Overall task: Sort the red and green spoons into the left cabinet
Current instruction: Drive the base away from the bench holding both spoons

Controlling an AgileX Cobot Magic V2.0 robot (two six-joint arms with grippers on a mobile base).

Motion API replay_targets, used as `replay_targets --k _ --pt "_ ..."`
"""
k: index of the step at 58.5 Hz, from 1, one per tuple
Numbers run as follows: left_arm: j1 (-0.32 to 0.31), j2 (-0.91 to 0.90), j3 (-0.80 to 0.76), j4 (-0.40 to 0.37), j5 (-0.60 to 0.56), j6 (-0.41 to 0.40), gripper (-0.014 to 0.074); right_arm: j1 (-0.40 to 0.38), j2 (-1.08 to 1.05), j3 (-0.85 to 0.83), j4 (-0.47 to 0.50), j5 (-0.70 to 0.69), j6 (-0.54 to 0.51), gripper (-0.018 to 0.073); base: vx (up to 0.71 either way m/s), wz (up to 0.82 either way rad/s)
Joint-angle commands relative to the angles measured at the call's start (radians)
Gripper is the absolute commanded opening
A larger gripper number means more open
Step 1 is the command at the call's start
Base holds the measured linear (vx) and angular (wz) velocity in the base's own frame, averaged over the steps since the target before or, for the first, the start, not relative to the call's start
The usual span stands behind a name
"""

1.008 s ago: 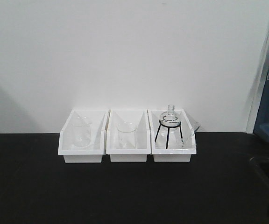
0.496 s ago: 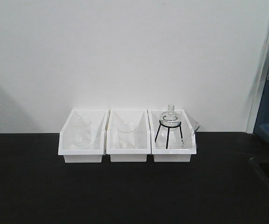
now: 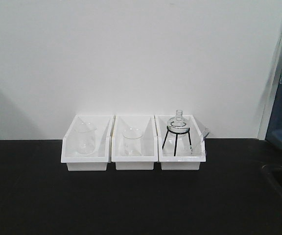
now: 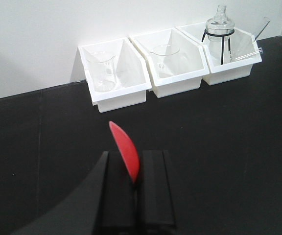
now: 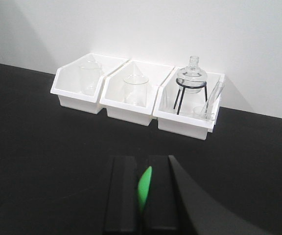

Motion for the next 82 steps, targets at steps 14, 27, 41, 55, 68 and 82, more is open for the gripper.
replay_targets --k 14,27,41,55,68,82 --pt "-0.006 0.0 -0.033 -0.008 -0.076 -0.001 0.0 -0.004 0.0 -0.031 -0.01 -0.079 -0.004 -0.0004 -0.01 0.01" --pt "-0.006 0.0 -0.033 -0.008 -0.076 -0.001 0.0 -0.004 0.0 -0.031 -0.01 -0.079 -0.004 -0.0004 -0.08 0.03" --pt "-0.006 0.0 -0.033 -0.008 -0.076 -0.001 0.0 -0.004 0.0 -0.031 -0.01 -0.073 -0.004 -0.0004 -0.19 0.14" --pt "-0.006 0.0 -0.033 -0.008 -0.076 -0.001 0.0 -0.004 0.0 -0.031 -0.01 -0.072 -0.004 -0.0004 -0.22 0.26" --pt "-0.006 0.0 -0.033 -0.008 -0.076 -0.001 0.0 -0.004 0.0 -0.031 -0.01 -0.072 -0.004 -0.0004 -0.22 0.43" --pt "-0.006 0.0 -0.033 -0.008 -0.076 -0.001 0.0 -0.004 0.0 -0.031 -0.01 -0.072 -0.004 -0.0004 -0.22 0.5"
